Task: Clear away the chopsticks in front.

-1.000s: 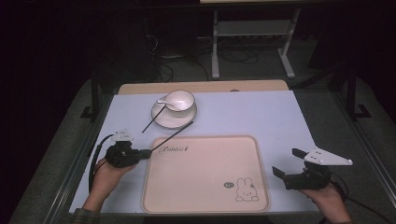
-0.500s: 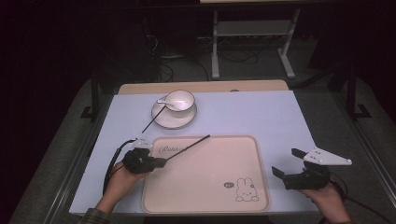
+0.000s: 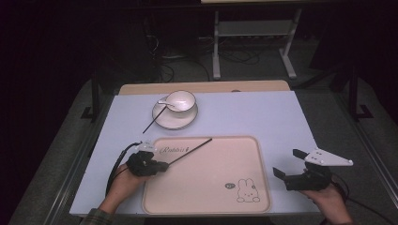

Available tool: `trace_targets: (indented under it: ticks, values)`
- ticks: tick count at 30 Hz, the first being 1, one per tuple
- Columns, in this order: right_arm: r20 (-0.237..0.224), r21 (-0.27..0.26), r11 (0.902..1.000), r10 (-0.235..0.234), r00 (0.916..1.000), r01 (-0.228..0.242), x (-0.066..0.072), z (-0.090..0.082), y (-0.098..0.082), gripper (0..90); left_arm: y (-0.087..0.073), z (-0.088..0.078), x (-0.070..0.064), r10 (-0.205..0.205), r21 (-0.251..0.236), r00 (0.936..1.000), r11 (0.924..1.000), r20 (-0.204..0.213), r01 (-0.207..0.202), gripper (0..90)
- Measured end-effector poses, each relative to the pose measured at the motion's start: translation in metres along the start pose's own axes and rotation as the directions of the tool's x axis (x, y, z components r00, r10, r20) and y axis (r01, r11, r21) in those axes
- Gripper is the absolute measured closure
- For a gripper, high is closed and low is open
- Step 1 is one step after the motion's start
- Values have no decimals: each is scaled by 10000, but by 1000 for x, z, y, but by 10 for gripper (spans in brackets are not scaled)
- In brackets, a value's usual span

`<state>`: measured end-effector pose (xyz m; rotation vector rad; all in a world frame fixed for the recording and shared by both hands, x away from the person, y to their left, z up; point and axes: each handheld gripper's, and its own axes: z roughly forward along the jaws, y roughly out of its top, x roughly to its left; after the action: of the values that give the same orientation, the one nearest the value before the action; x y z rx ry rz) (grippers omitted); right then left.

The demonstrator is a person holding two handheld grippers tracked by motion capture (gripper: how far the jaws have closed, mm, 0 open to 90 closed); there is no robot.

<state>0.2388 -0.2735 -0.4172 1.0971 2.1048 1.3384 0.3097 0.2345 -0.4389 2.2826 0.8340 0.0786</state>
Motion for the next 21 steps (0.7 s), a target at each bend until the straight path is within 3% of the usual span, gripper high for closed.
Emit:
trace_targets:
  ticks: [9, 11, 14, 16, 21]
  values:
    - [-34, -53, 10000, 71, 10000, -71, 0, 0, 0, 0, 3, -4, 1, -22, -166, 10000, 9999, -68, 21, 778]
    - [-4, -39, 10000, 66, 10000, -66, 0, 0, 0, 0, 9, -9, 8, -118, -439, 9998, 9990, -171, 111, 701]
    - [-6, -45, 10000, 72, 10000, -72, 0, -1, 0, 0, 14, -12, 15, -214, -477, 9989, 9987, -408, 194, 529]
    - [-3, -43, 10000, 54, 10000, -54, 0, 0, 0, 0, 23, -17, 26, -527, -625, 9962, 9969, -686, 485, 394]
    - [3, -40, 10000, 60, 10000, -60, 0, 0, 0, 0, 40, -24, 44, -734, -805, 9881, 9948, -1353, 629, 228]
